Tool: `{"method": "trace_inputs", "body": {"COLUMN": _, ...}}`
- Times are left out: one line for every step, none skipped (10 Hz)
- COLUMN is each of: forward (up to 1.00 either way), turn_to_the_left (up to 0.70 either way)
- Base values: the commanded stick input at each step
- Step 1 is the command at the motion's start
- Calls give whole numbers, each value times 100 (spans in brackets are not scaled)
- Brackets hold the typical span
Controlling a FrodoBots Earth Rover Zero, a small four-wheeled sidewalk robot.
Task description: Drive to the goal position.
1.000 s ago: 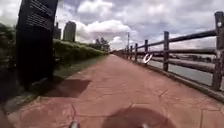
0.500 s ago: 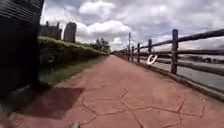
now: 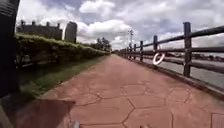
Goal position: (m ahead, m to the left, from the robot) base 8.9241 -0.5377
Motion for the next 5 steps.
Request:
{"method": "trace_inputs", "body": {"forward": 100, "turn_to_the_left": 0}}
{"method": "trace_inputs", "body": {"forward": 100, "turn_to_the_left": 0}}
{"method": "trace_inputs", "body": {"forward": 100, "turn_to_the_left": 0}}
{"method": "trace_inputs", "body": {"forward": 100, "turn_to_the_left": 0}}
{"method": "trace_inputs", "body": {"forward": 100, "turn_to_the_left": 0}}
